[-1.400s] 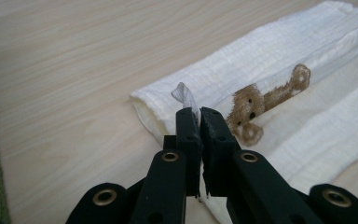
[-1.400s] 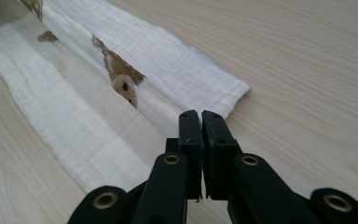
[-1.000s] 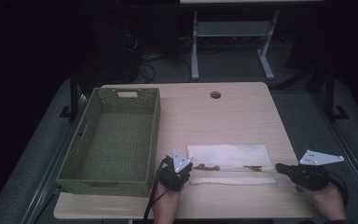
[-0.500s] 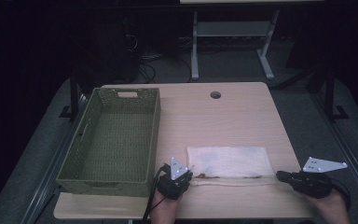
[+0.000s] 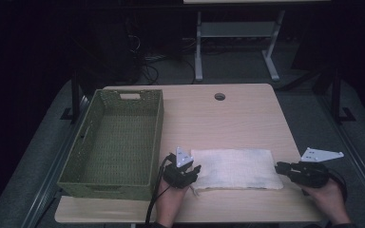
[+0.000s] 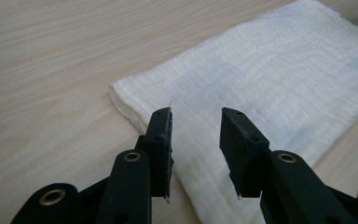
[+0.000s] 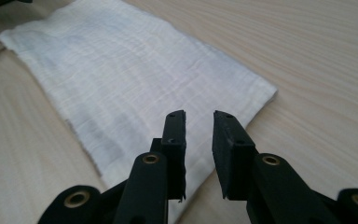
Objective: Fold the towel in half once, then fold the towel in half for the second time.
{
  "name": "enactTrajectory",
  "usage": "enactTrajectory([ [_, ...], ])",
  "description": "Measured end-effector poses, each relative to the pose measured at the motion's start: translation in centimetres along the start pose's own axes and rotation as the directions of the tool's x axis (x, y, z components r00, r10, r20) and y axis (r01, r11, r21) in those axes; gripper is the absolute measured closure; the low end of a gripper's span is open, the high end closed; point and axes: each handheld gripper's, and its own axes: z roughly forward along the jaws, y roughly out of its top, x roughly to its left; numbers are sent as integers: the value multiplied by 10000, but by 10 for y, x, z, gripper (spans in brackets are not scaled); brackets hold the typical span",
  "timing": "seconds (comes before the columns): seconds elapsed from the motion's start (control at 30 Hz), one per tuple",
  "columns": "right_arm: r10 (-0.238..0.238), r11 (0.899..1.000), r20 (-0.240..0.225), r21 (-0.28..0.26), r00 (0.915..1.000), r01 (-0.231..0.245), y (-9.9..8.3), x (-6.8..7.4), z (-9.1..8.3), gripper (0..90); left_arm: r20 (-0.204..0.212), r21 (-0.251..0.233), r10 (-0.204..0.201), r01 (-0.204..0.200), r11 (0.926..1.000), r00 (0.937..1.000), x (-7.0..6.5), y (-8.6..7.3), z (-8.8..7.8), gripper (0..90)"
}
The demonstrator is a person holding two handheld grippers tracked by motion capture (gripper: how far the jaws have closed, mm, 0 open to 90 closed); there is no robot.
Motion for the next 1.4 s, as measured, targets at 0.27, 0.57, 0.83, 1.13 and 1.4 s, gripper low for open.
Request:
enactTrajectory([
  [0.27, -9, 9999, 329, 129, 9995, 5, 19, -20, 21, 726, -73, 183, -152, 153, 9997, 9999, 18, 12, 22, 629],
  [0.57, 255, 9983, 565, 515, 9981, -284, 33, -48, 50, 712, -382, 397, -209, 224, 9990, 9990, 35, 22, 43, 609],
  [0.83, 427, 9954, 467, 842, 9980, -466, 28, -53, 63, 717, -505, 546, -161, 188, 9983, 9986, 41, 25, 52, 593],
  [1.13, 526, 9956, 85, 773, 9986, -531, 25, -55, 63, 821, -527, 757, -133, 172, 9970, 9985, 47, 22, 58, 604],
  [1.4, 482, 9947, 264, 896, 9985, -504, 27, -50, 63, 857, -161, 872, -34, 48, 9962, 9999, 47, 20, 60, 837],
])
